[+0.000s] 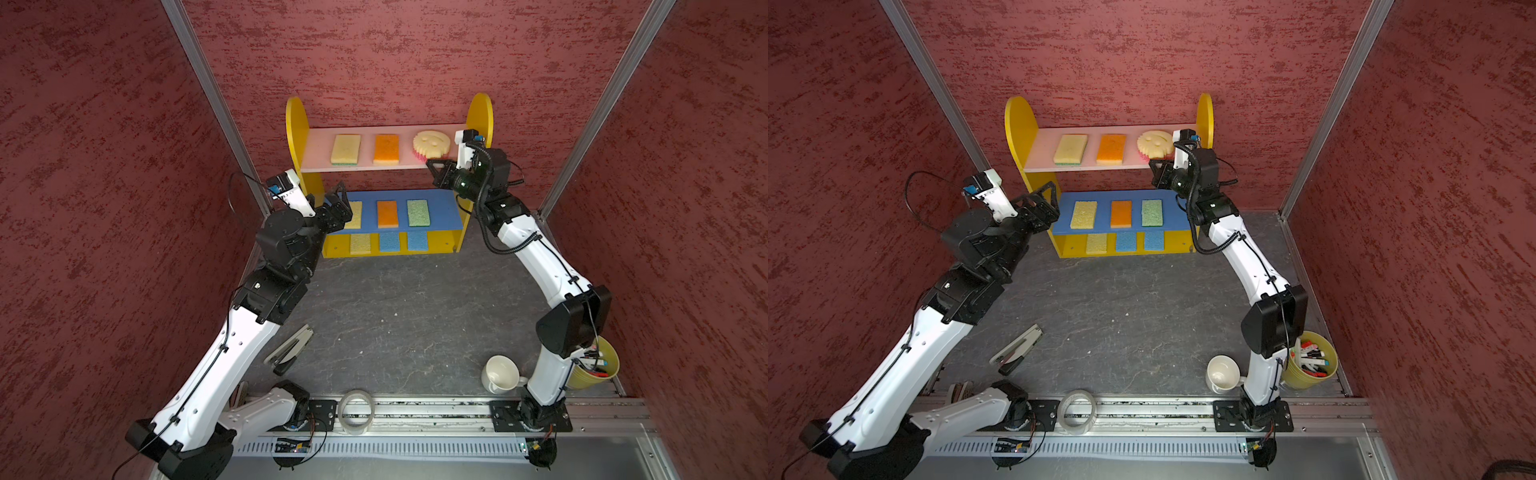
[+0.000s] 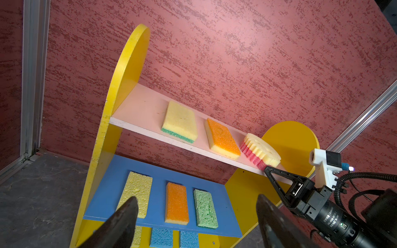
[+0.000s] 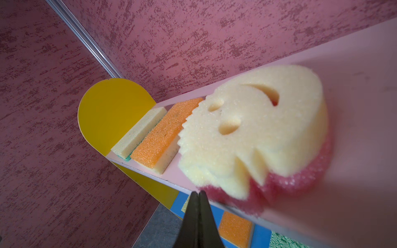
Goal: Arrange cleaning sponges on a shelf
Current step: Move the cleaning sponge to the shelf.
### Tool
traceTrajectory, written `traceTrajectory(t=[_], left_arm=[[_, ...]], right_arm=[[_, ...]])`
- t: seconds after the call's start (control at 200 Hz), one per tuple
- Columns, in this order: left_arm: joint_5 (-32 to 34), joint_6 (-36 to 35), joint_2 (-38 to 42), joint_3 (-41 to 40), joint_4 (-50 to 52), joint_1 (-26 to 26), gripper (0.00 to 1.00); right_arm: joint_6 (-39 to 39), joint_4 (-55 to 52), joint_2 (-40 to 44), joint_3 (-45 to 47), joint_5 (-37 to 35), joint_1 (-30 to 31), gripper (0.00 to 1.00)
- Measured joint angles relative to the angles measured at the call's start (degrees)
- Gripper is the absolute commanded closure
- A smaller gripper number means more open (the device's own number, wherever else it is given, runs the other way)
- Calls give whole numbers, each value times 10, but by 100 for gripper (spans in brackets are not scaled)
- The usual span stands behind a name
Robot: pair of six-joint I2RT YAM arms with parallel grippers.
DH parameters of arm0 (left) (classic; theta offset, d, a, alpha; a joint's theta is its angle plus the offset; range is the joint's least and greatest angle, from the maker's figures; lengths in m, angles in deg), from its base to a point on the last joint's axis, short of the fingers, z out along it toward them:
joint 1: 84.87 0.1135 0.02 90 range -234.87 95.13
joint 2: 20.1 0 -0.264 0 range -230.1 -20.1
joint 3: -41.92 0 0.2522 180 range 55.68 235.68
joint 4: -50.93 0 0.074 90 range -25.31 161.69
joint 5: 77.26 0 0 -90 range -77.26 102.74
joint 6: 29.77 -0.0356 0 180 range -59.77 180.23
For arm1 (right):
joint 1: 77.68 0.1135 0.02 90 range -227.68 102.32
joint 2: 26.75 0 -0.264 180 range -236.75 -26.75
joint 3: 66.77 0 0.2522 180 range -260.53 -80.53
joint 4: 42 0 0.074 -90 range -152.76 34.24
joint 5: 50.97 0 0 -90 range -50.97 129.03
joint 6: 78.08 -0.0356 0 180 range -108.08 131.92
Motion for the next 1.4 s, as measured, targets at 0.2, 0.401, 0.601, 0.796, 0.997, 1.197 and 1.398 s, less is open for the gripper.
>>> traceTrajectory(t=[0.2,0.401,0.601,0.796,0.997,1.197,1.398], left_arm=[[0,11,14,-13,19,3,14],[-1,21,33,-28,35,4,1],[12,28,76,-87,64,5,1],[42,9,157,-202,65,6,0],[52,-108,228,-370,-29,10,1],[38,-196,208,-495,-124,65,1],[-63,-202,64,-564,-249,238,1]], right_arm=[[0,-1,-4,0,0,0,100],[-7,5,21,43,5,0,100],[-10,0,157,188,3,0,94],[24,-12,338,337,-54,2,1],[102,-14,416,496,-181,2,1],[158,19,393,645,-280,-5,1],[216,128,388,754,-371,-28,1]])
